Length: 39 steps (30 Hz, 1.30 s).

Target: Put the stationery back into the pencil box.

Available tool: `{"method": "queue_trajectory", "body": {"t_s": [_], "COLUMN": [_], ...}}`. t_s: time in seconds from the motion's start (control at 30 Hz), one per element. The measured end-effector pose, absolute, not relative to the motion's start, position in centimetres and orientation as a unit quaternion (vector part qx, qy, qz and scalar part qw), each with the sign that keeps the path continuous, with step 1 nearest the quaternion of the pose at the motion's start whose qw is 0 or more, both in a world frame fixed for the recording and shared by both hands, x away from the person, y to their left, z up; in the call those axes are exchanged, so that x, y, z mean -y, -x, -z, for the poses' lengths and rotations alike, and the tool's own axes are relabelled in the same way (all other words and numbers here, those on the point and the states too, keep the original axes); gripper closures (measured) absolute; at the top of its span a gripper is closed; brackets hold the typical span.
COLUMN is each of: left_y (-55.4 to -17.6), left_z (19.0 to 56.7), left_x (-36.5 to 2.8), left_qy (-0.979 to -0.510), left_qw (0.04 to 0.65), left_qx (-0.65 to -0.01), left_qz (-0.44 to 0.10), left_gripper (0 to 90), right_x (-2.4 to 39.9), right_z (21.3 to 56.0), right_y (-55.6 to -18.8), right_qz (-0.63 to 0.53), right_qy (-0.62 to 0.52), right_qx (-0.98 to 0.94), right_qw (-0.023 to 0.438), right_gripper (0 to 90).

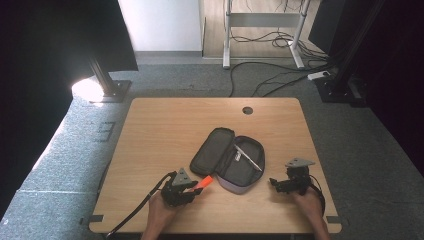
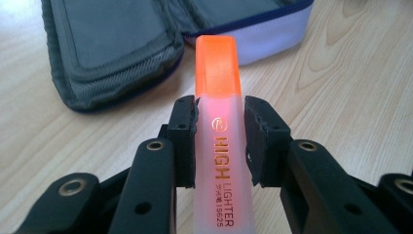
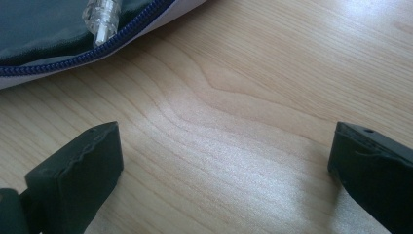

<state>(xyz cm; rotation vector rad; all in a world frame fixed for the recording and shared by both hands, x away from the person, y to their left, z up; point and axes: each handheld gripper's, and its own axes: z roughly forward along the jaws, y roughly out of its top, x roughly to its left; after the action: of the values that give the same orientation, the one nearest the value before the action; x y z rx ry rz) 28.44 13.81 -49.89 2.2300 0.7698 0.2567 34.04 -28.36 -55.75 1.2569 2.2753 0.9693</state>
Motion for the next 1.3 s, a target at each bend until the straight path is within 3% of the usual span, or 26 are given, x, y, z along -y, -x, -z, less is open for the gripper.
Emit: {"method": "queue_trajectory", "body": {"t_s": [1.3], "left_y": [-33.5], "left_z": [47.6], "left_x": [-9.5], "left_qy": [-0.871], "left_qw": [0.394], "left_qx": [-0.279], "left_qz": [-0.092], "left_gripper": [66.6], "right_x": [28.4], "right_z": [55.8], "right_y": [-34.0], "right_qz": [-0.343], "right_qy": [-0.445], "right_qx": [-0.806], "right_qw": [0.183], "right_gripper": [0.0]}}
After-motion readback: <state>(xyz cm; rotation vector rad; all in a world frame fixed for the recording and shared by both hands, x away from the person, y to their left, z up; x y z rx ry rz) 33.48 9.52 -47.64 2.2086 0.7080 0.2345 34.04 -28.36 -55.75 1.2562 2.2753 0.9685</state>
